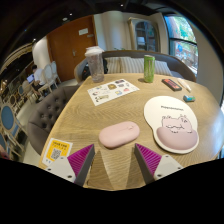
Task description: Arrange mouse
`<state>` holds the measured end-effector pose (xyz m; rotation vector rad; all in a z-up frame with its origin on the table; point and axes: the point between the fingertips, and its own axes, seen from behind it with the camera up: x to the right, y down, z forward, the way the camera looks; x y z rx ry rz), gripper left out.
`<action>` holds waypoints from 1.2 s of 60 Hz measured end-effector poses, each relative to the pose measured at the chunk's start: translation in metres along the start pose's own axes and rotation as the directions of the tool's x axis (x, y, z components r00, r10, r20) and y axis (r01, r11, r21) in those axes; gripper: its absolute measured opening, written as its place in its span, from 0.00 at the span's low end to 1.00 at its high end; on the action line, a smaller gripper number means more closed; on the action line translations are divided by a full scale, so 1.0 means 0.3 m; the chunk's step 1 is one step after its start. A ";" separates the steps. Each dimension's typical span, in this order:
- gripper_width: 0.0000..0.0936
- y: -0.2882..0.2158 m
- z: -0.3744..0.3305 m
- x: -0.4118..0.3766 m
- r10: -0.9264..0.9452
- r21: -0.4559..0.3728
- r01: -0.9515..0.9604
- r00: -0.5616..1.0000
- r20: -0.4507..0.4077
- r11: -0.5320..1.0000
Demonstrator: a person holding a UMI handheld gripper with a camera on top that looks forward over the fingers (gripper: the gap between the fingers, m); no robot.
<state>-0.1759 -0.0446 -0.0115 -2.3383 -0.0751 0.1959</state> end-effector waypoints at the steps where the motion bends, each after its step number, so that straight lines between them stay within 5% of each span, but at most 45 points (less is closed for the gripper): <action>1: 0.89 0.000 0.010 -0.004 -0.004 -0.002 0.004 1.000 0.002 1.000; 24: 0.84 -0.169 0.198 -0.044 -0.073 0.056 0.074 0.997 -0.008 0.996; 31: 0.76 -0.198 0.236 -0.058 -0.102 0.060 0.103 0.995 -0.015 0.993; 36: 0.63 -0.214 0.250 -0.055 -0.100 0.077 0.102 0.995 -0.022 0.992; 37: 0.54 -0.215 0.251 -0.050 -0.096 0.083 0.098 0.995 -0.027 0.992; 46: 0.48 -0.209 0.253 -0.050 -0.099 0.049 0.100 0.995 -0.016 0.994; 53: 0.43 -0.227 0.213 -0.072 -0.064 -0.010 0.065 0.995 0.075 0.998; 65: 0.43 -0.702 -0.078 0.244 -0.016 0.292 0.024 0.999 -0.030 0.956; 72: 0.43 -0.751 -0.061 0.556 0.037 0.333 0.003 0.993 -0.113 0.943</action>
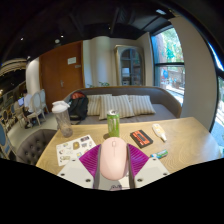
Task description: Arrange mouse
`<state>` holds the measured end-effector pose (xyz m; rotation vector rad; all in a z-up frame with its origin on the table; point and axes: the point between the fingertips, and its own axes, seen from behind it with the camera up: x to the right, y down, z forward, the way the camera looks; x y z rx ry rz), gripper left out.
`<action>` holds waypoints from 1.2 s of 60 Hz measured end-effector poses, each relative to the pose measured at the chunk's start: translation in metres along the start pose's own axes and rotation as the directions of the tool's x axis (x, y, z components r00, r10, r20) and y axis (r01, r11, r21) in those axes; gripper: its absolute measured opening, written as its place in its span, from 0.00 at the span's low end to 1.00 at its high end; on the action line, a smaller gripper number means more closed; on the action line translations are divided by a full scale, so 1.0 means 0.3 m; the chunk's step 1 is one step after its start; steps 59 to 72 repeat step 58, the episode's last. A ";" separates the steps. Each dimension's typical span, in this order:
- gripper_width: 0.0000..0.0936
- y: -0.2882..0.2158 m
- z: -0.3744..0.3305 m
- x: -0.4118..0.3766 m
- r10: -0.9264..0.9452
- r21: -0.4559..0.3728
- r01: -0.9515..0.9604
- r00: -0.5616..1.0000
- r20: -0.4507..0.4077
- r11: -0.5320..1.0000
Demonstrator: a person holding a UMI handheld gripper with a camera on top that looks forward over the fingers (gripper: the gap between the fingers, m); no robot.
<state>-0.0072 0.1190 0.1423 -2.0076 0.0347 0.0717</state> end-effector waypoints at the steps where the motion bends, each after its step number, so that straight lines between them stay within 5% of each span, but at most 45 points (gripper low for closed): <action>1: 0.43 0.027 0.002 0.056 0.000 -0.008 -0.001 1.000 -0.015 1.000; 7: 0.43 0.235 0.070 0.171 0.001 -0.135 -0.010 0.998 -0.068 0.991; 23: 0.45 0.491 0.106 0.191 0.009 -0.239 -0.025 0.998 -0.067 0.971; 32: 0.56 0.510 0.093 0.191 -0.046 -0.283 0.022 0.996 -0.078 0.959; 35: 0.68 0.515 0.071 0.193 -0.026 -0.328 -0.006 0.995 -0.093 0.945; 38: 0.95 0.487 0.037 0.175 0.003 -0.332 -0.035 0.995 -0.096 0.943; 58: 0.91 0.264 -0.424 0.011 0.048 -0.291 -0.101 0.981 -0.186 0.951; 72: 0.91 0.264 -0.424 0.011 0.048 -0.291 -0.101 0.981 -0.186 0.951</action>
